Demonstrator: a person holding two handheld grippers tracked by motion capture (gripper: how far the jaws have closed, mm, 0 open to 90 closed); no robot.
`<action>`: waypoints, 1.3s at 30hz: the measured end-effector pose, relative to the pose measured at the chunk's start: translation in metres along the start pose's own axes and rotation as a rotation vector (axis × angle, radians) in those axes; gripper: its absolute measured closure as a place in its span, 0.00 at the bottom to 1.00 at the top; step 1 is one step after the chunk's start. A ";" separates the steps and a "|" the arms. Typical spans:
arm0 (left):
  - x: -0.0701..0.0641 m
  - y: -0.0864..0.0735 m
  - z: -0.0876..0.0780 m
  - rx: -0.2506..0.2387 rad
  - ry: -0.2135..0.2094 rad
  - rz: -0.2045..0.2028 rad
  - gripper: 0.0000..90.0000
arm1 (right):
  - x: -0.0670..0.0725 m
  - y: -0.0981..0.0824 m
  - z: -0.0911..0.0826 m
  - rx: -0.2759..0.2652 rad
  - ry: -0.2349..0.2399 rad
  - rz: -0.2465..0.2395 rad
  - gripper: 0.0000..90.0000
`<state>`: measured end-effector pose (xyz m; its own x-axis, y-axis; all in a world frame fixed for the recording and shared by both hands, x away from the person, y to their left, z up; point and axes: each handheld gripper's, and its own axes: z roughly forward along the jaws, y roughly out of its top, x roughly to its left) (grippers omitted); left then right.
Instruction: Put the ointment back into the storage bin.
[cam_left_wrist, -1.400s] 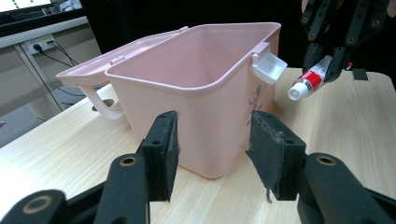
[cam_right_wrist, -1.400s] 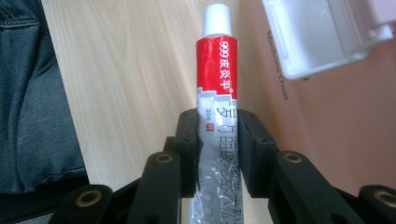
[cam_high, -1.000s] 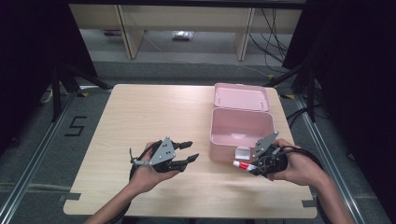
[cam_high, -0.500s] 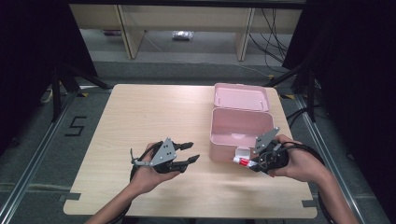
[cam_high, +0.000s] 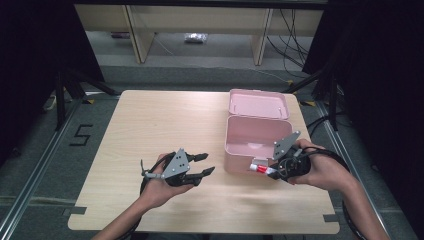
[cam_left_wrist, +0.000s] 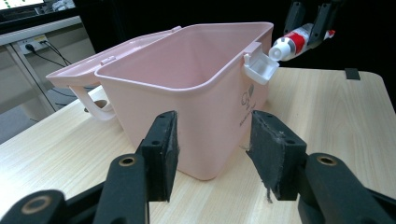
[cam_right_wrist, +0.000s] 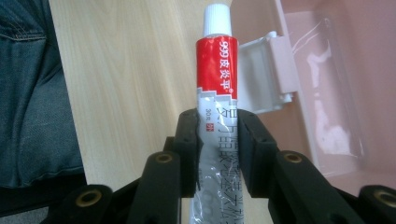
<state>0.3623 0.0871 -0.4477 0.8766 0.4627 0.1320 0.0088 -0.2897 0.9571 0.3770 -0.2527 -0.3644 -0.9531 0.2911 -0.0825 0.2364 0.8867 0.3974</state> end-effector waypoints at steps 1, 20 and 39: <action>0.000 0.000 0.000 0.000 0.000 -0.001 0.57 | -0.001 0.001 -0.001 0.002 0.003 -0.003 0.80; 0.001 0.000 -0.002 0.003 0.001 0.004 0.57 | -0.011 0.012 -0.010 0.002 -0.012 -0.027 0.80; 0.000 0.000 0.000 0.006 -0.005 0.003 0.57 | -0.025 0.021 -0.018 0.017 -0.025 -0.036 0.80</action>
<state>0.3624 0.0871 -0.4476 0.8790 0.4578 0.1335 0.0090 -0.2958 0.9552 0.4020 -0.2479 -0.3377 -0.9563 0.2671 -0.1193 0.2051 0.9029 0.3777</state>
